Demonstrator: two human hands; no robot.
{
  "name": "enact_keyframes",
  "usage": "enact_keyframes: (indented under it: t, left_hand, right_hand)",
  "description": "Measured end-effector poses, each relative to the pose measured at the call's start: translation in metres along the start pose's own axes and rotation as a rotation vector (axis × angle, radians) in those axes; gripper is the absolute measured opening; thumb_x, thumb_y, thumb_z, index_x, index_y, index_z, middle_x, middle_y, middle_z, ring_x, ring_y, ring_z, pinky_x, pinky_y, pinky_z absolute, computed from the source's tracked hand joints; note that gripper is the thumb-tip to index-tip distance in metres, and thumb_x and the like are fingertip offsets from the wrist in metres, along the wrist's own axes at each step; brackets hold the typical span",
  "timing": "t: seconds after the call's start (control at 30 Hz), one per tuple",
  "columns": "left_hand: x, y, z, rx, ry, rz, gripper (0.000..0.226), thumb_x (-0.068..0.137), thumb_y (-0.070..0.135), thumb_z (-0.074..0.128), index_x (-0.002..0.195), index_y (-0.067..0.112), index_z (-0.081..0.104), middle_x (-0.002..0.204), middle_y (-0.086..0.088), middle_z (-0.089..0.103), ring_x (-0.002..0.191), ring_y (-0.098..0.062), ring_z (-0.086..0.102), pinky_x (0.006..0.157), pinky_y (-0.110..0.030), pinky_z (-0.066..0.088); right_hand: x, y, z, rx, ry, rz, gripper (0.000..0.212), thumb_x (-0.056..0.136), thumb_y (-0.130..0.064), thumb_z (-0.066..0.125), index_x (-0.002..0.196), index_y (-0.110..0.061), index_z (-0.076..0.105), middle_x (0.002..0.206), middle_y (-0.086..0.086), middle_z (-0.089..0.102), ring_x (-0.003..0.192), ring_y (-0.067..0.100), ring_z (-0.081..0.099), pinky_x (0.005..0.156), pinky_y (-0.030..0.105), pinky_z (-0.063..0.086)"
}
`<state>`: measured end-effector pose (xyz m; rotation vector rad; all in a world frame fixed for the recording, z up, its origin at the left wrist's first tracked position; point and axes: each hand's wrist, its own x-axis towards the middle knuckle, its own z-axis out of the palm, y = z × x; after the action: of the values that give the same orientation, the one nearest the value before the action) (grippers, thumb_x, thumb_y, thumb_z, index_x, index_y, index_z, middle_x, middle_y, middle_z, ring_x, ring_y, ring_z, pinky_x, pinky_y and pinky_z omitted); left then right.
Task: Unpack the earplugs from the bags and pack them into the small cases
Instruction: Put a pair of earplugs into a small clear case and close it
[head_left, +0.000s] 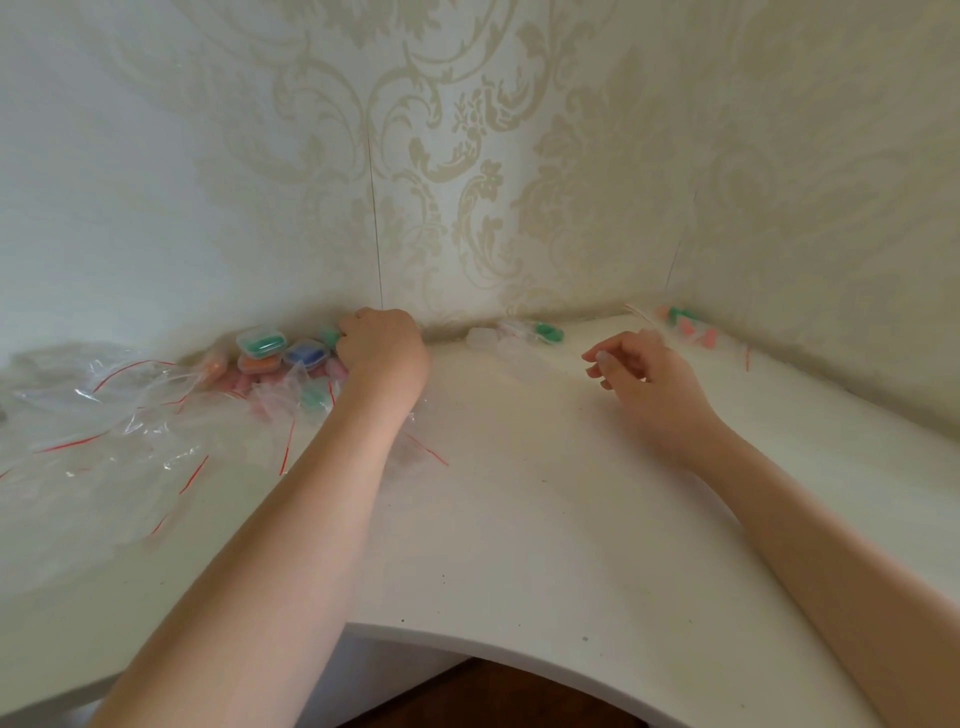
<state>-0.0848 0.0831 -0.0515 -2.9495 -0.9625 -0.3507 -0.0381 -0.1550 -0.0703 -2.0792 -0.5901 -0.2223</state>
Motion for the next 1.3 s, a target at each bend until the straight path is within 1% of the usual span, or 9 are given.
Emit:
enact_keyframes:
  t: [0.13, 0.27, 0.4, 0.67, 0.83, 0.9, 1.1, 1.23, 1.3]
  left_hand:
    - [0.005, -0.006, 0.000, 0.018, -0.065, 0.033, 0.032, 0.085, 0.004, 0.048, 0.115, -0.001, 0.056, 0.122, -0.023, 0.054, 0.119, -0.037, 0.046, 0.092, -0.041, 0.044]
    - [0.003, -0.008, -0.007, -0.010, -0.156, -0.018, 0.035, 0.075, 0.022, 0.070, 0.106, 0.007, 0.059, 0.119, -0.015, 0.053, 0.119, -0.034, 0.045, 0.084, -0.037, 0.043]
    - [0.003, -0.005, -0.006, 0.038, -0.094, -0.038, 0.035, 0.088, 0.006, 0.048, 0.123, 0.004, 0.052, 0.129, -0.017, 0.051, 0.123, -0.036, 0.043, 0.091, -0.036, 0.038]
    - [-0.006, -0.003, -0.010, -0.108, -0.069, -0.086, 0.038, 0.089, 0.005, 0.047, 0.127, 0.004, 0.047, 0.133, -0.019, 0.045, 0.125, -0.040, 0.037, 0.099, -0.042, 0.035]
    - [0.004, -0.007, -0.010, -0.623, 0.208, 0.220, 0.059, 0.079, -0.013, 0.046, 0.132, 0.012, 0.037, 0.110, -0.013, 0.055, 0.100, -0.029, 0.054, 0.082, -0.039, 0.047]
    - [0.005, -0.004, -0.005, -0.645, 0.158, 0.284, 0.063, 0.075, -0.008, 0.057, 0.130, 0.017, 0.041, 0.104, -0.007, 0.056, 0.094, -0.024, 0.054, 0.077, -0.036, 0.048]
    - [0.020, -0.018, 0.016, -0.536, 0.068, 0.154, 0.051, 0.073, 0.007, 0.078, 0.120, 0.014, 0.060, 0.123, -0.004, 0.057, 0.117, -0.024, 0.049, 0.095, -0.031, 0.043]
    - [0.007, -0.001, 0.007, -0.727, 0.062, 0.322, 0.032, 0.091, 0.012, 0.057, 0.122, 0.017, 0.060, 0.125, -0.002, 0.056, 0.085, -0.022, 0.064, 0.078, -0.020, 0.048]
    - [0.002, 0.008, 0.011, -0.632, -0.015, 0.465, 0.040, 0.093, 0.024, 0.056, 0.133, 0.019, 0.052, 0.135, -0.002, 0.050, 0.101, -0.027, 0.062, 0.093, -0.029, 0.045]
  right_hand:
    - [-0.001, 0.000, 0.001, -0.012, -0.020, 0.003, 0.016, 0.096, -0.019, 0.050, 0.091, -0.024, 0.064, 0.082, -0.011, 0.067, 0.083, 0.016, 0.062, 0.086, 0.035, 0.047]
    - [-0.001, -0.001, 0.001, -0.015, -0.034, 0.003, 0.016, 0.096, -0.019, 0.050, 0.092, -0.021, 0.065, 0.082, -0.010, 0.067, 0.086, 0.019, 0.063, 0.085, 0.034, 0.047]
    - [-0.001, -0.002, 0.000, -0.009, -0.039, 0.010, 0.016, 0.096, -0.020, 0.050, 0.092, -0.022, 0.065, 0.083, -0.010, 0.068, 0.087, 0.020, 0.064, 0.085, 0.034, 0.048]
    - [-0.002, -0.002, 0.000, -0.013, -0.048, 0.017, 0.016, 0.096, -0.020, 0.050, 0.094, -0.021, 0.065, 0.084, -0.007, 0.069, 0.083, 0.011, 0.064, 0.080, 0.026, 0.046]
    - [-0.002, -0.002, -0.001, 0.001, -0.049, 0.019, 0.015, 0.096, -0.019, 0.051, 0.093, -0.023, 0.065, 0.085, -0.005, 0.070, 0.083, 0.013, 0.064, 0.078, 0.026, 0.046]
    - [-0.002, -0.002, -0.001, 0.024, -0.049, 0.033, 0.014, 0.096, -0.018, 0.051, 0.093, -0.022, 0.065, 0.085, -0.005, 0.070, 0.084, 0.015, 0.064, 0.079, 0.028, 0.046]
    - [0.000, -0.001, -0.002, 0.038, -0.044, 0.044, 0.015, 0.096, -0.018, 0.051, 0.091, -0.024, 0.064, 0.083, -0.007, 0.070, 0.086, 0.016, 0.065, 0.072, 0.017, 0.043]
    - [-0.001, -0.003, -0.001, 0.020, -0.047, 0.042, 0.016, 0.095, -0.017, 0.050, 0.091, -0.025, 0.064, 0.083, -0.008, 0.070, 0.085, 0.015, 0.064, 0.076, 0.025, 0.046]
    - [-0.002, -0.002, -0.001, 0.001, -0.050, 0.035, 0.015, 0.095, -0.018, 0.051, 0.093, -0.024, 0.065, 0.084, -0.007, 0.070, 0.084, 0.014, 0.064, 0.075, 0.025, 0.046]
